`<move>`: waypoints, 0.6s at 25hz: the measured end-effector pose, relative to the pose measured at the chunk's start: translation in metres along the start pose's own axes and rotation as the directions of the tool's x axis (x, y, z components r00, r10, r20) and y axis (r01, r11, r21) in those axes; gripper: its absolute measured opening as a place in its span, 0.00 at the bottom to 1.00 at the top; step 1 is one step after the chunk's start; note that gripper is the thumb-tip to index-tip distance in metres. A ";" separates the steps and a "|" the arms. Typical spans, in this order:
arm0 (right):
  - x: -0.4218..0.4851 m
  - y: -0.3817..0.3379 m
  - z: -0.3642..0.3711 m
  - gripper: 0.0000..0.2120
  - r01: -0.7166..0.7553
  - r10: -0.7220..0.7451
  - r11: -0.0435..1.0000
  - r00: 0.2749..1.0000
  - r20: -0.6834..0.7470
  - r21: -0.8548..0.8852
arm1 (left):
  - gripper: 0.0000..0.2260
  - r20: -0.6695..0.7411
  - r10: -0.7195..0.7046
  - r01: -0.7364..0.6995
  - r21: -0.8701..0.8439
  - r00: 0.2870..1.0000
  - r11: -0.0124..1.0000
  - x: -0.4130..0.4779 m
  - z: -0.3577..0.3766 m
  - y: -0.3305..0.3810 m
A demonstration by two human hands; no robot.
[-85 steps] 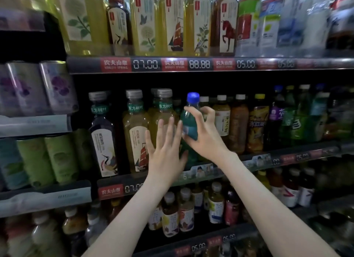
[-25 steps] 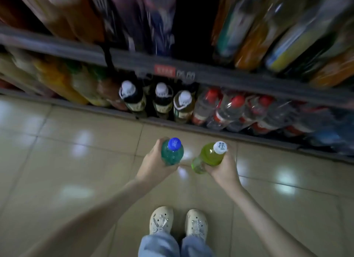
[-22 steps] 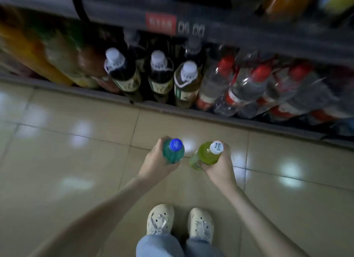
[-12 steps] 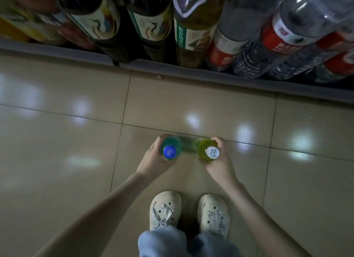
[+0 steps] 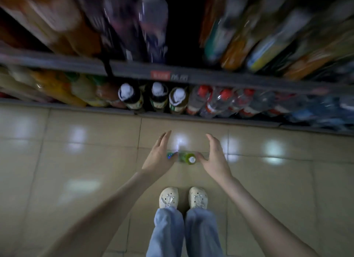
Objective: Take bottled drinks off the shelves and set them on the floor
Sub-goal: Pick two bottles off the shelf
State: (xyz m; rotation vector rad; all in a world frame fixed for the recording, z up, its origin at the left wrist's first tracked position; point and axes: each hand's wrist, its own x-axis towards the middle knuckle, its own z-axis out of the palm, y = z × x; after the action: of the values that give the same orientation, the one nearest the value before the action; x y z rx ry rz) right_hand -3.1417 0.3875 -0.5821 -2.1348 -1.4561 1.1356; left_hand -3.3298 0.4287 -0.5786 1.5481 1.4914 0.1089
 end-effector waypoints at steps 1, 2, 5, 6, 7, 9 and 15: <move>-0.012 -0.039 -0.033 0.31 0.034 -0.035 0.999 0.999 -0.036 -0.013 | 0.31 -0.012 0.038 -0.038 0.029 0.999 0.999 -0.014 -0.033 0.039; -0.023 -0.077 -0.070 0.29 0.080 -0.081 0.997 0.992 -0.092 -0.018 | 0.30 -0.039 0.091 -0.089 0.057 0.995 0.994 -0.028 -0.067 0.080; -0.062 -0.175 -0.172 0.25 0.210 -0.221 0.975 0.934 -0.281 -0.068 | 0.25 -0.106 0.298 -0.281 0.149 0.949 0.948 -0.076 -0.152 0.191; -0.072 -0.202 -0.204 0.24 0.249 -0.271 0.962 0.909 -0.317 -0.108 | 0.24 -0.104 0.364 -0.340 0.195 0.926 0.920 -0.089 -0.175 0.224; -0.082 -0.227 -0.236 0.24 0.286 -0.322 0.946 0.875 -0.361 -0.151 | 0.23 -0.099 0.433 -0.400 0.244 0.896 0.883 -0.102 -0.196 0.257; -0.101 -0.265 -0.297 0.24 0.338 -0.406 0.913 0.789 -0.461 -0.226 | 0.21 -0.095 0.559 -0.506 0.323 0.824 0.800 -0.127 -0.229 0.315; -0.141 -0.337 -0.441 0.23 0.485 -0.584 0.797 0.466 -0.665 -0.360 | 0.18 -0.307 0.870 -0.717 0.492 0.387 0.493 -0.180 -0.292 0.455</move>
State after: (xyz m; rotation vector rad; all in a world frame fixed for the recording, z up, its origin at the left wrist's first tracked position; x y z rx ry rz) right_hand -3.0454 0.4813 -0.0253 -1.6289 -1.5692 -0.1208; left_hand -3.2282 0.5298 -0.0271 2.5487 0.9643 1.0293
